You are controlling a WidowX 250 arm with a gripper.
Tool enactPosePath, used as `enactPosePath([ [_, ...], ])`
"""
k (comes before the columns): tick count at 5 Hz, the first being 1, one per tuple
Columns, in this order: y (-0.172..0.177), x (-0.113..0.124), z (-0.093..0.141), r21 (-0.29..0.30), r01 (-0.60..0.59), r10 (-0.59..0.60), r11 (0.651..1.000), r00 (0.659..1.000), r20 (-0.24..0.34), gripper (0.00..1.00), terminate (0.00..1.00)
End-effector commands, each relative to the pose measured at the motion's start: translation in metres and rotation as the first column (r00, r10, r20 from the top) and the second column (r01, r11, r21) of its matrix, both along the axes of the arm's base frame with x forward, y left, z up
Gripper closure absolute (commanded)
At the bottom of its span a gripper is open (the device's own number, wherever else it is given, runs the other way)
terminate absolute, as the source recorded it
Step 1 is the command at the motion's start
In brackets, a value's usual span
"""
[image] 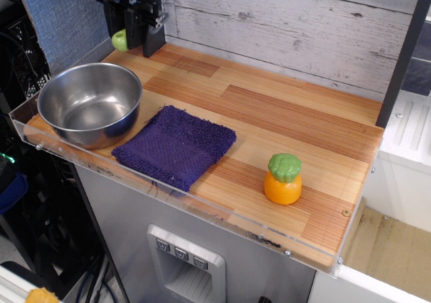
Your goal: Move spatula above pot, left of purple cloth.
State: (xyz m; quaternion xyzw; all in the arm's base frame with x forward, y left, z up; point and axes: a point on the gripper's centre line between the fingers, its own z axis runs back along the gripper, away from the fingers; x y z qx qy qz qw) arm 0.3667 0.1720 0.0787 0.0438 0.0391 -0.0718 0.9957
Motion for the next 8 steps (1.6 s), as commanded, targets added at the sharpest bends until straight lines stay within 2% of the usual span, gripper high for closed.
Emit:
enactPosePath([
  [1,-0.008,0.008,-0.015,0.0,-0.057,0.057,0.998,0.996,0.066,1.0,0.0],
  [3,-0.018,0.018,-0.038,-0.016,-0.055,0.056,0.998,0.998,0.043,1.0,0.0],
  [5,-0.02,0.02,-0.037,0.002,-0.054,0.054,0.999,0.998,0.03,1.0,0.0],
  [6,-0.022,0.019,-0.025,0.009,-0.055,0.055,0.998,0.997,0.046,0.0,0.0],
  [8,-0.025,0.015,0.017,0.007,-0.036,0.035,0.999,0.992,0.122,0.0,0.0],
])
